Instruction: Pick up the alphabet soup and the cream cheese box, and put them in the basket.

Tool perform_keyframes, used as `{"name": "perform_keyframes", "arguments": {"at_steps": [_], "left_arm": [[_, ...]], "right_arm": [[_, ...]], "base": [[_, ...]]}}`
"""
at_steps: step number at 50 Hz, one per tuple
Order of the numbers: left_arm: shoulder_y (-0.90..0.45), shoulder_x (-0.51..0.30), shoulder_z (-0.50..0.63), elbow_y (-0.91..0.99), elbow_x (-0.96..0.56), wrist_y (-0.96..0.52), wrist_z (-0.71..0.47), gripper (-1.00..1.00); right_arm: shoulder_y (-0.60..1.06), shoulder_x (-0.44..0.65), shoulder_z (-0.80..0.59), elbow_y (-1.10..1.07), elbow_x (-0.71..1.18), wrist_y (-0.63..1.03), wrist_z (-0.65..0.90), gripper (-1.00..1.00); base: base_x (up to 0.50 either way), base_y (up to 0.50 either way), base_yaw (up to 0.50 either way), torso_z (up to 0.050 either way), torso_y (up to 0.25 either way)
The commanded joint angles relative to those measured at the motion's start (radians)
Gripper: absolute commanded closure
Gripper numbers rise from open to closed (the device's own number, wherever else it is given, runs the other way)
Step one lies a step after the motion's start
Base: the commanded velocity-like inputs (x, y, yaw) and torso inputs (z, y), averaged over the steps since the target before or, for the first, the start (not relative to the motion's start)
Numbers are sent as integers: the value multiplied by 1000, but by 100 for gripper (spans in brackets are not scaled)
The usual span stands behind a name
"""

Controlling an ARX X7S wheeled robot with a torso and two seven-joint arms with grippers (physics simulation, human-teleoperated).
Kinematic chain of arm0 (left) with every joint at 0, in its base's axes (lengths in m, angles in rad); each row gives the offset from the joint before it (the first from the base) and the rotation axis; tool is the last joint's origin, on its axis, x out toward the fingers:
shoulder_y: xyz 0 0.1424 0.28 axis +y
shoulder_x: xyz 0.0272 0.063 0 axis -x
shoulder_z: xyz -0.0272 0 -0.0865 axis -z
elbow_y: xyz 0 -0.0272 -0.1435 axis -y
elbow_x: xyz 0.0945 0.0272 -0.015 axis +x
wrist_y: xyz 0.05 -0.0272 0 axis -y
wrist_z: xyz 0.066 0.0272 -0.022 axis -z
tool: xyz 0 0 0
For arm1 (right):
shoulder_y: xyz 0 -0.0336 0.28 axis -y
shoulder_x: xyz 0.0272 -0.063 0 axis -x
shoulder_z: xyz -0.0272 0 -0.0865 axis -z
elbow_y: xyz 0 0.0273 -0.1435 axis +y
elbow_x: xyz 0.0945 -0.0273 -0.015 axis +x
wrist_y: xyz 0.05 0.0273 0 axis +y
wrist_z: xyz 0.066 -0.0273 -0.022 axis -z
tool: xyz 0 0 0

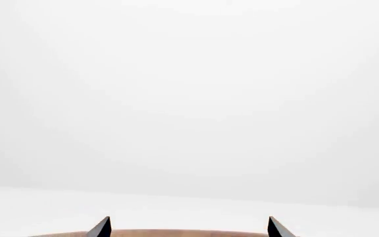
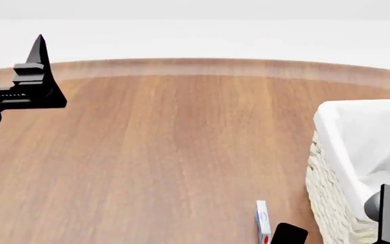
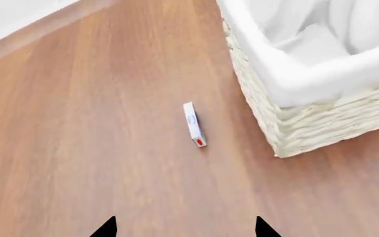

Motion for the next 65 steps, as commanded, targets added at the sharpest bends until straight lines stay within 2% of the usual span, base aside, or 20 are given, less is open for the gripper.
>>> {"name": "perform_keyframes", "arguments": {"at_steps": [1,14,33,47,65], "left_arm": [[8,-6,7,-15,0,18,-1,-100],[8,-12,12,-29,-4,25,-4,-100],[12,-21,20,-40,-8,40,-9,-100],[15,-24,28,-44,-12,47,-13,-100],[13,-30,34,-57,-17,59,-17,-100]], "right_arm": [[-98,49,126,-25,-5,-71,0,-100],[-177,116,274,-33,19,-112,-3,-100],[-297,144,430,-17,37,-131,-23,-100],[-401,129,534,-3,15,-122,-38,-100],[-563,91,740,14,-26,-76,-77,-100]], "base": [[0,0,0,0,0],[0,0,0,0,0],[0,0,0,0,0],[0,0,0,0,0],[0,0,0,0,0]]}}
